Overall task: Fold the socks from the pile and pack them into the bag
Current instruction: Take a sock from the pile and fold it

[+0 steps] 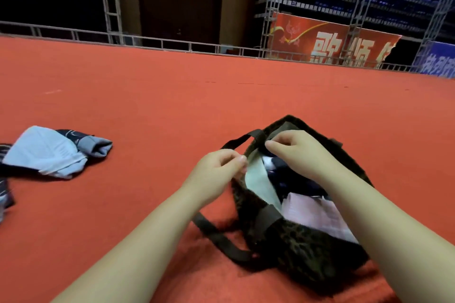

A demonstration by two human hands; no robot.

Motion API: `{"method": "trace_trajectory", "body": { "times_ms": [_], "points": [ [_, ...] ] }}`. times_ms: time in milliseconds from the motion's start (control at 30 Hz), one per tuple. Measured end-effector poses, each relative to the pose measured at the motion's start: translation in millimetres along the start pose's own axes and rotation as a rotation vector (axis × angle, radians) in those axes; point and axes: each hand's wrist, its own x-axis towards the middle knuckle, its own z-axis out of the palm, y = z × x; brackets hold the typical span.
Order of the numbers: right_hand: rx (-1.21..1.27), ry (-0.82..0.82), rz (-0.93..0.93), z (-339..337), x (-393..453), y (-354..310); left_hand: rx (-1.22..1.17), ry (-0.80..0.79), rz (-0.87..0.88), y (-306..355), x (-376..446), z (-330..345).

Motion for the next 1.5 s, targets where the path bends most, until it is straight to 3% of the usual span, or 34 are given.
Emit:
{"method": "trace_trajectory", "body": {
  "times_ms": [200,333,467,600,800,1033,1200,1267,1367,1500],
  "points": [
    [0.067,-0.295,-0.125,100,26,-91,0.02,0.141,-0.235,-72,-46,-102],
    [0.312,-0.611,0.058,181,40,-120,-0.007,0.247,-0.346,-118,-82,-159],
    [0.438,-0.707,0.146,252,47,-133,0.036,0.426,-0.383,-149,-103,-207],
    [0.549,-0.646,0.158,307,63,-150,-0.189,0.706,-0.388,-164,-101,-232],
    [0.575,-0.282,0.096,374,107,-180,-0.33,0.885,-0.354,-175,-99,-237],
    [0.701,-0.168,0.149,428,157,-224,-0.309,0.849,-0.347,-179,-95,-244],
    [0.762,-0.128,0.148,407,120,-220,-0.271,0.835,-0.312,-179,-97,-245],
    [0.828,-0.186,0.173,391,92,-206,-0.231,0.801,-0.281,-180,-98,-245],
    [0.981,-0.271,0.237,360,47,-187,-0.155,0.673,-0.241,-180,-99,-242],
    [1.145,-0.372,0.319,323,-1,-172,-0.147,0.362,-0.179,-176,-104,-224]
  ]
}}
